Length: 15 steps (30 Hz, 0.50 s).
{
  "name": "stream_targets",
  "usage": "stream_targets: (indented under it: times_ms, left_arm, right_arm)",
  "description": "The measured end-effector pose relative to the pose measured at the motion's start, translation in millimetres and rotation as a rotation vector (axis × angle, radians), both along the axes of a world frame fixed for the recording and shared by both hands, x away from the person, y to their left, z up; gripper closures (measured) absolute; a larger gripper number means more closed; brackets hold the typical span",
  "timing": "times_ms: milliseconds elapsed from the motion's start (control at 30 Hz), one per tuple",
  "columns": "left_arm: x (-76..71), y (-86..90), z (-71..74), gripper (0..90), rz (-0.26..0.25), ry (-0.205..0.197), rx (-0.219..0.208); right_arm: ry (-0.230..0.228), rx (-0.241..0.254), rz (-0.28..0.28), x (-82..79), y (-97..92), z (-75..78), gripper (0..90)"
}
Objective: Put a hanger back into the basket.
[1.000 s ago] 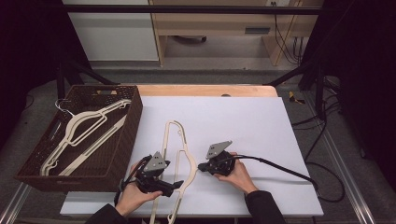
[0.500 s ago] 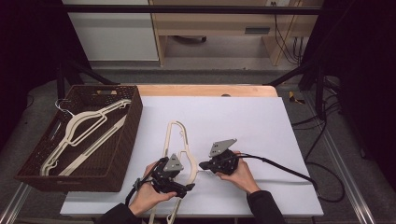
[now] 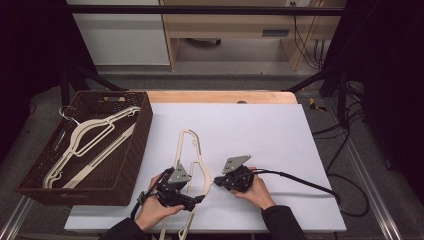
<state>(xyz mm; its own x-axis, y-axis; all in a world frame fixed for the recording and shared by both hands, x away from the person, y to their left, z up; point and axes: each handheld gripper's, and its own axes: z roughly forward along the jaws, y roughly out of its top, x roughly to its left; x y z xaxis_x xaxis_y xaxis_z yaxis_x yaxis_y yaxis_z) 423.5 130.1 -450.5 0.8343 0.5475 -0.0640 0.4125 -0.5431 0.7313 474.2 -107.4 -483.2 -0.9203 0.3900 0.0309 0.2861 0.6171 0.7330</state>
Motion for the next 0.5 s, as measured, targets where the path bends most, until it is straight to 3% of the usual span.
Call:
stream_targets:
  times_ms: [133,333,500]
  left_arm:
    - [2.0,-6.8,-4.6,18.1,-0.009,0.019,0.021]
    - [2.3,-20.1,-12.7,18.5,-0.023,0.03,0.077]
    - [2.8,-31.1,-20.6,22.9,-0.026,0.049,0.097]
  right_arm:
    - [0.026,0.017,0.022,3.8,-2.4,0.1,88.5]
    - [0.019,0.016,0.047,4.5,-4.4,8.0,88.9]
    - [0.018,0.028,0.045,1.0,-5.2,16.8,89.1]
